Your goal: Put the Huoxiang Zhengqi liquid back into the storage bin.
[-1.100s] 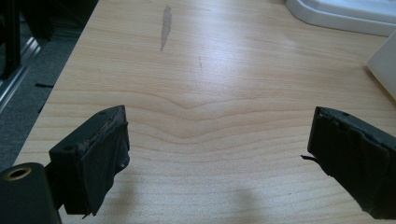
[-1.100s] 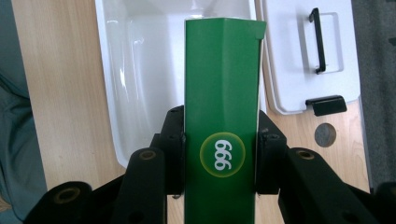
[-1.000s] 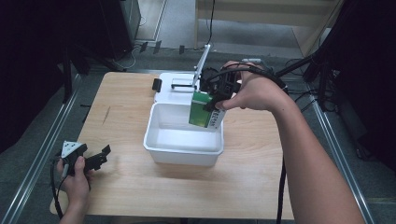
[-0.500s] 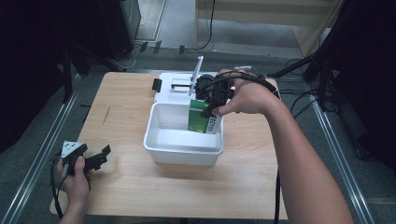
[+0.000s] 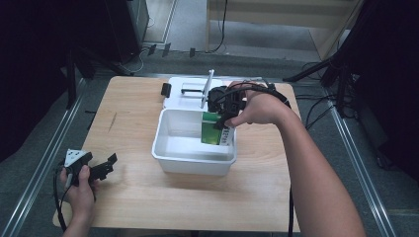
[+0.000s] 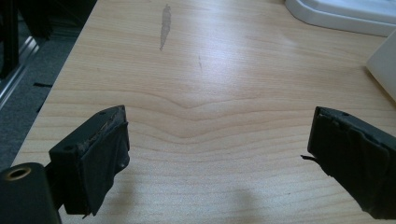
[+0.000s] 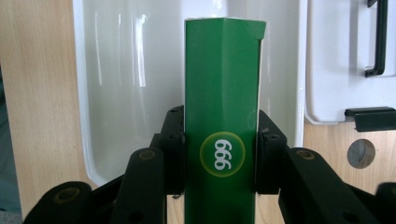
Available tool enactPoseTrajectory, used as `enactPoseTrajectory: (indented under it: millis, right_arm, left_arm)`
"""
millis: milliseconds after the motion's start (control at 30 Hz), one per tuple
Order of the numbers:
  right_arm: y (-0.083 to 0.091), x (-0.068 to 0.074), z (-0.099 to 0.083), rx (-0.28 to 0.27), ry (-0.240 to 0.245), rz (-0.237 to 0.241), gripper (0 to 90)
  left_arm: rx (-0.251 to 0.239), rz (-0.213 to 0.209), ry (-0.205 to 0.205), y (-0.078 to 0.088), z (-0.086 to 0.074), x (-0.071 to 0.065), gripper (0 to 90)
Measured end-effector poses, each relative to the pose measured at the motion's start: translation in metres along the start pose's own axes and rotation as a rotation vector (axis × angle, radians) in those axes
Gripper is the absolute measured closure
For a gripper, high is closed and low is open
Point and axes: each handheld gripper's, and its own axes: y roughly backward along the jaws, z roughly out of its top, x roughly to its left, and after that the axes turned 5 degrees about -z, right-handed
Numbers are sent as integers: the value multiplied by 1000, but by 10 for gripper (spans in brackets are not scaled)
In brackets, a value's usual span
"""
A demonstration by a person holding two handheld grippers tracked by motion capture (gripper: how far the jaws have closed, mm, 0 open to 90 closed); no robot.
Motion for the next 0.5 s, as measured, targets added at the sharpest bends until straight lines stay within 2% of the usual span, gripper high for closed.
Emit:
enactPoseTrajectory:
  millis: [133, 167, 267, 367, 500]
  right_arm:
    - [-5, 1, -4, 6, -15, 7, 642]
    - [-7, 0, -5, -11, 5, 9, 642]
    - [-13, 1, -8, 0, -2, 10, 642]
    - [-22, 1, -9, -16, 28, 17, 642]
    - [-28, 4, -8, 6, 14, 25, 641]
  left_arm:
    - [0, 0, -1, 0, 0, 0, 64]
    - [1, 0, -2, 0, 0, 0, 63]
    - [1, 0, -2, 0, 0, 0, 64]
    - [1, 0, -2, 0, 0, 0, 63]
    - [1, 1, -3, 0, 0, 0, 63]
